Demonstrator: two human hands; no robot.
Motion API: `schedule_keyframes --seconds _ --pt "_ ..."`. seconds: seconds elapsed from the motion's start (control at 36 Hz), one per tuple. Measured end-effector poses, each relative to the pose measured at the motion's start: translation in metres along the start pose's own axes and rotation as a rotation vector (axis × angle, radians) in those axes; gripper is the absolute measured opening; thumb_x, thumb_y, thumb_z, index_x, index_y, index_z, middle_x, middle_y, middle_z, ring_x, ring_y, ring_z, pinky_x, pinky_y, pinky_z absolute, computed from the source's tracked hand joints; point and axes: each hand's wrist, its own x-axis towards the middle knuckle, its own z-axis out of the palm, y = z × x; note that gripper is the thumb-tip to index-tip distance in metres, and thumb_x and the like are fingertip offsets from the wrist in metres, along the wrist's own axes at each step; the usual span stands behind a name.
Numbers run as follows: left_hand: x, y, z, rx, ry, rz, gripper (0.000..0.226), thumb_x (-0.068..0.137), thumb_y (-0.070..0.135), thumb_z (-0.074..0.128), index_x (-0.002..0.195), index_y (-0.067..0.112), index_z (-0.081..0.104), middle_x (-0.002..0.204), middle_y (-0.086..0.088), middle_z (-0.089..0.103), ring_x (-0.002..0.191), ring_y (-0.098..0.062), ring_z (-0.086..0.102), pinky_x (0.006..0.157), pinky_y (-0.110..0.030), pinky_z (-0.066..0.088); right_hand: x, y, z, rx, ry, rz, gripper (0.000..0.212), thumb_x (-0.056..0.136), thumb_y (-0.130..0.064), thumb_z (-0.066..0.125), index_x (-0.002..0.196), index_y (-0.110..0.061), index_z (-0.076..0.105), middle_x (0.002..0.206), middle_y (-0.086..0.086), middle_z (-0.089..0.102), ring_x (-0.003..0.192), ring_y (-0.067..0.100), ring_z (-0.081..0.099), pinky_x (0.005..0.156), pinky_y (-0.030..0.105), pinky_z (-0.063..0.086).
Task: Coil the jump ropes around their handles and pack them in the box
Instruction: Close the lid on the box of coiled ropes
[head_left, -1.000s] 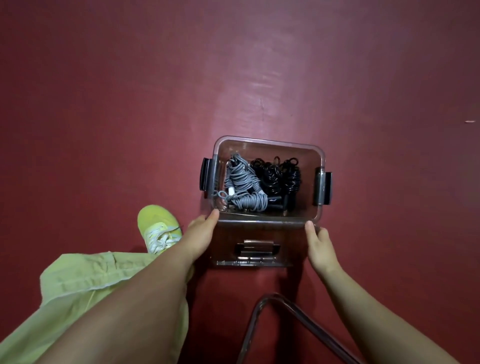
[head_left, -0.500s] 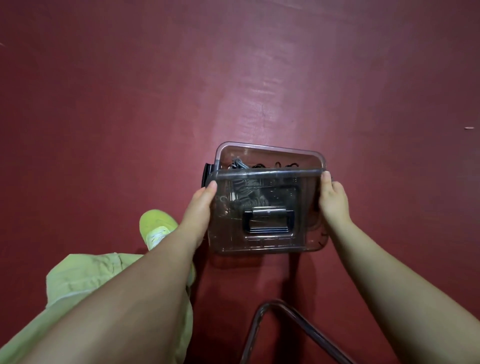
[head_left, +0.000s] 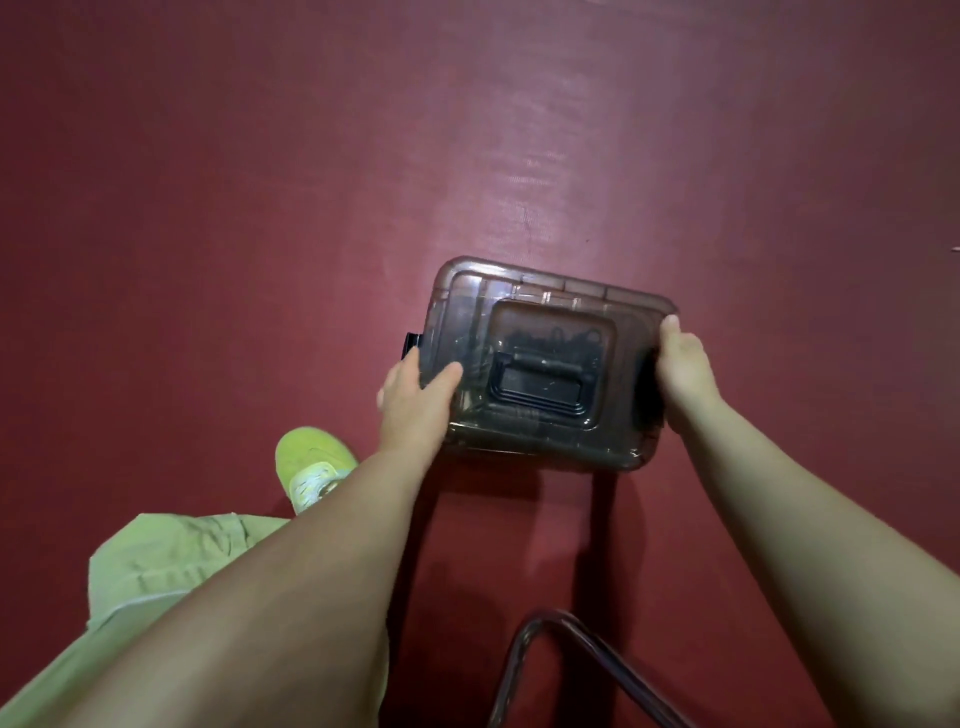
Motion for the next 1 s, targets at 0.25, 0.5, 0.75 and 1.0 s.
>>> schedule_keyframes --seconds 0.25,0.5,0.75,1.0 --pt "-0.002 -0.019 -0.004 -0.042 -0.031 -0.136 0.06 0.089 0.045 0.057 0.142 0.02 0.043 0.14 0.001 0.052 0.127 -0.019 0.049 0.111 -0.04 0.035 -0.005 0.02 0.007 -0.087 0.028 -0.23 0.033 0.1 -0.035 0.039 0.116 -0.008 0.048 0.11 0.007 0.054 0.101 0.023 0.05 0.081 0.03 0.033" --pt "0.027 -0.003 -0.007 0.252 0.0 -0.059 0.048 0.096 0.034 0.051 0.138 0.01 0.049 0.14 -0.008 0.052 0.127 -0.025 0.048 0.106 -0.035 0.038 -0.009 0.032 0.02 -0.265 0.16 -0.368 0.049 0.097 -0.031 0.049 0.136 -0.003 0.038 0.134 0.021 0.047 0.124 0.036 0.045 0.104 0.043 0.035" --pt "0.042 0.0 -0.013 0.389 0.044 -0.054 0.073 0.087 0.039 0.064 0.148 0.019 0.03 0.149 -0.01 0.031 0.135 -0.031 0.036 0.112 -0.04 0.031 0.006 0.023 0.017 -0.263 0.043 -0.26 0.053 0.101 -0.037 0.037 0.148 -0.015 0.029 0.152 0.017 0.031 0.138 0.036 0.031 0.112 0.045 0.024" --pt "0.052 -0.024 -0.013 -0.01 -0.09 -0.205 0.027 0.079 0.034 0.074 0.099 0.017 0.065 0.095 -0.009 0.072 0.087 -0.031 0.07 0.087 -0.05 0.054 0.001 0.069 -0.019 0.284 -0.288 0.13 0.042 0.096 -0.034 0.057 0.117 0.002 0.061 0.108 0.019 0.068 0.088 0.026 0.066 0.08 0.038 0.056"
